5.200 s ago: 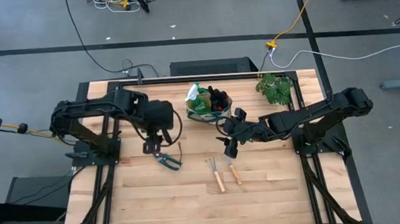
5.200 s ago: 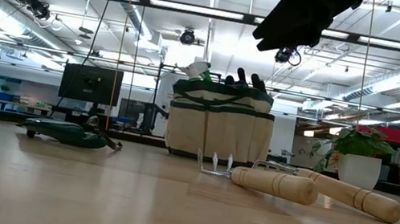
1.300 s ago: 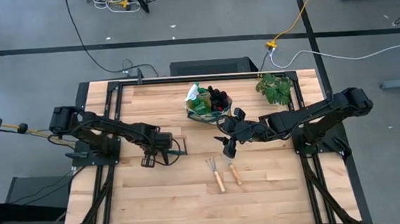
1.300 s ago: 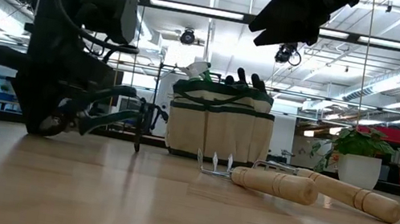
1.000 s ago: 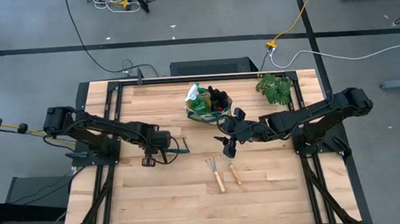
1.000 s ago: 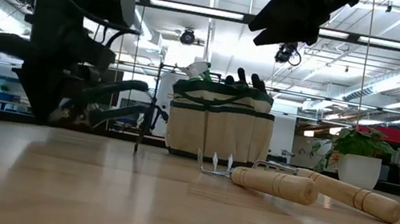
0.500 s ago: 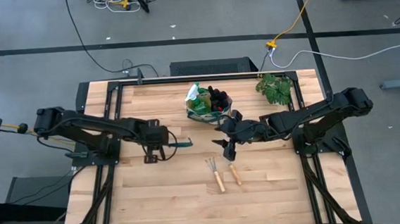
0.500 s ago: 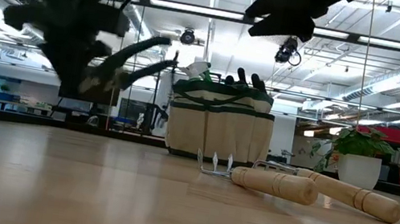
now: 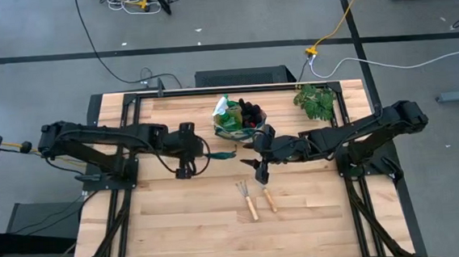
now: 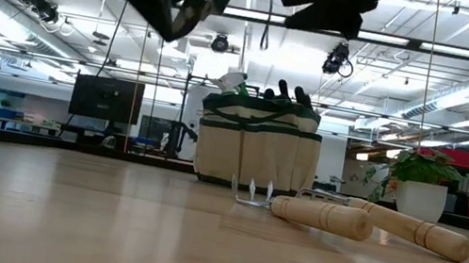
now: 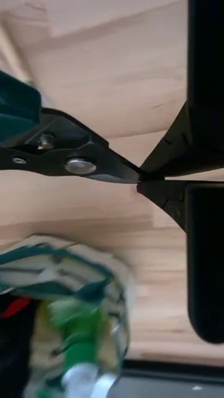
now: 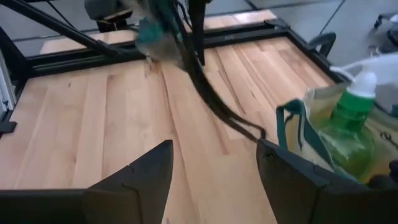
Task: Pick & Place Garden tools in Gardening bag
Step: Put the pruning shears into the tool bag
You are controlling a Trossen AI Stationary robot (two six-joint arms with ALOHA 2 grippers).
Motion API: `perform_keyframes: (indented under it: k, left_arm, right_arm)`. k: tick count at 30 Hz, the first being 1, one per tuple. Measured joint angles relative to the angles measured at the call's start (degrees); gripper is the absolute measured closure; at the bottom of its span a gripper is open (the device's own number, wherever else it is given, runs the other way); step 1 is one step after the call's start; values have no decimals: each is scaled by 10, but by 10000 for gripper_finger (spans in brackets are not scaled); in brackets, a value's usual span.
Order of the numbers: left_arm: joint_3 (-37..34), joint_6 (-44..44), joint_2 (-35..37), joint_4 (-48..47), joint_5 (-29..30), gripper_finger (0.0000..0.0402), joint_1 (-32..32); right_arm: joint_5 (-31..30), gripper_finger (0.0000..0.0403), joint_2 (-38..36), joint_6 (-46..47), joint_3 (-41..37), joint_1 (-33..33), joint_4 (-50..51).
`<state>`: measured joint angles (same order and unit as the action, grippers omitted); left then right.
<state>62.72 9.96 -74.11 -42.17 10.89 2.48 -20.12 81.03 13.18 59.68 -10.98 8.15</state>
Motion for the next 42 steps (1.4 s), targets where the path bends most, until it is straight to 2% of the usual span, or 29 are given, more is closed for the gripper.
perform_keyframes:
  k: [7,16,34,42]
  left_arm:
    - [34,13,0,4,-2,395,0]
    - [38,14,0,18,-2,395,0]
    - [39,44,0,76,4,395,0]
    - [39,48,0,86,15,395,-1]
  right_arm:
    - [-2,169,0,-64,0,0,-73]
    - [-19,169,0,-128,0,0,-182]
    - [2,169,8,-141,0,0,-221]
    - [2,169,51,-173,0,0,-314]
